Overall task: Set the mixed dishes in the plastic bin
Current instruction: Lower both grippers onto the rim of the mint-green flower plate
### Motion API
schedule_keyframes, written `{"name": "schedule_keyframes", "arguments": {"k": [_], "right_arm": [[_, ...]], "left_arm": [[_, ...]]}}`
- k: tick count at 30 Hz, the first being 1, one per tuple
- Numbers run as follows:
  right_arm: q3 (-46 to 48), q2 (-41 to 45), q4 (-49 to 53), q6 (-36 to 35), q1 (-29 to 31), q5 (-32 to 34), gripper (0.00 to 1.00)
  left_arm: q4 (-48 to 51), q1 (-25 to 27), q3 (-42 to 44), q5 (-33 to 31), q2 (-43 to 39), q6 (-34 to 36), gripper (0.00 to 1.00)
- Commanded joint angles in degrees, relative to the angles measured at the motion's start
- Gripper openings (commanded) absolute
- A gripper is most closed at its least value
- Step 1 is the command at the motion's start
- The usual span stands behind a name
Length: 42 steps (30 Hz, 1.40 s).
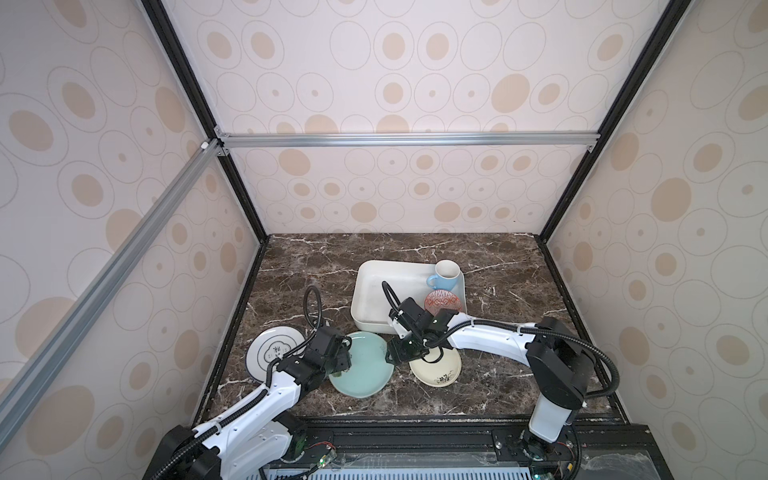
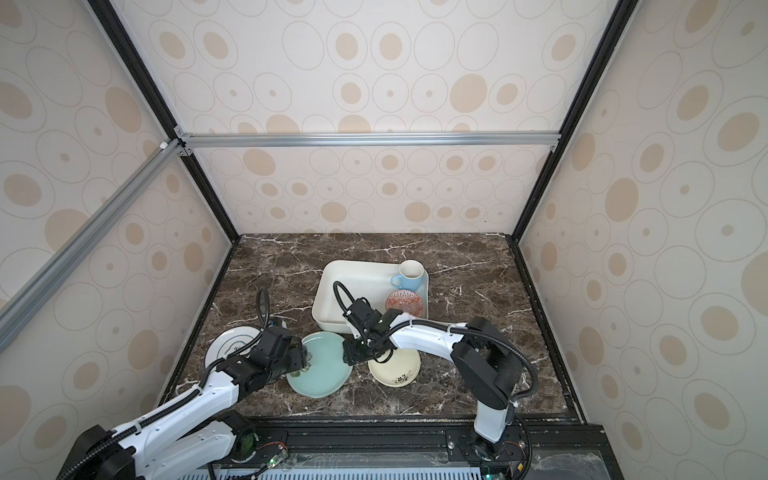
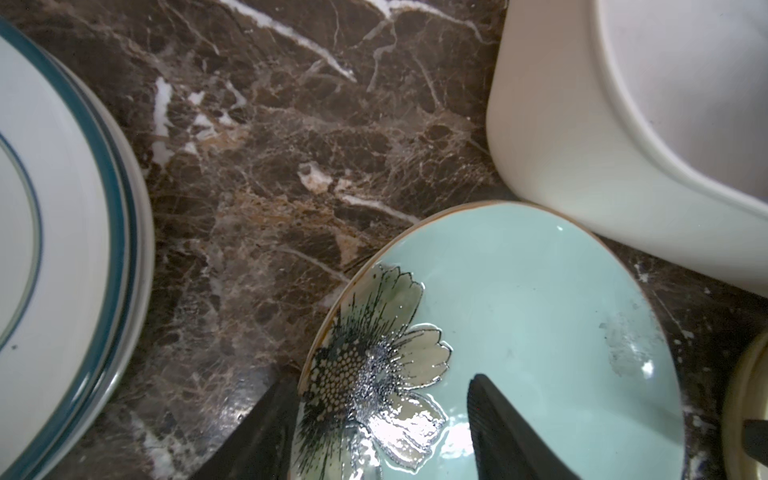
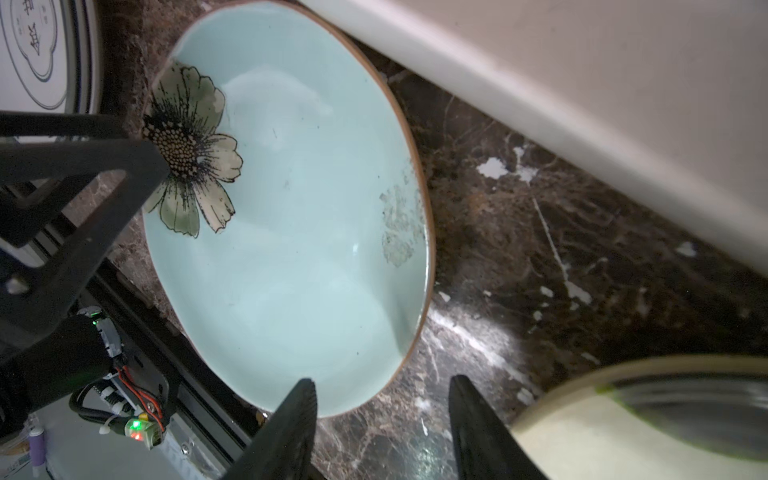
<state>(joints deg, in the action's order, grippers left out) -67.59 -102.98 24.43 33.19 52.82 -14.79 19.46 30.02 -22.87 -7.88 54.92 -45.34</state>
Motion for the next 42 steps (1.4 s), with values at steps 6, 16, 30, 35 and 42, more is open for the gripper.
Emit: {"name": "schedule_keyframes", "arguments": {"k": [6, 16, 30, 35, 42], "right_arm": [[-2.7, -4.3, 1.4, -0.2, 0.3, -1.5, 0.54], [-3.2, -7.2, -0.3, 0.2, 0.2, -4.1, 0.52], [0.2, -9.5, -4.7, 2.8, 0.0, -7.4, 0.44], [1.3, -10.0, -6.2, 3.7, 0.0, -8.4, 0.43], [3.2, -11.2, -10.2, 5.9, 0.1, -11.8, 0.35]], "left_arm": [[1.9, 0.6, 0.6, -1.0, -0.4, -2.9, 0.65], [1.3, 0.6, 2.0, -1.4, 0.9, -3.2, 0.65], [-3.4, 0.7, 6.7, 2.1, 1.0, -3.4, 0.54], [-4.9, 0.7, 7.4, 2.9, 1.6, -3.2, 0.50], [-8.0, 1.0, 8.9, 4.7, 3.3, -3.4, 0.47]]}}
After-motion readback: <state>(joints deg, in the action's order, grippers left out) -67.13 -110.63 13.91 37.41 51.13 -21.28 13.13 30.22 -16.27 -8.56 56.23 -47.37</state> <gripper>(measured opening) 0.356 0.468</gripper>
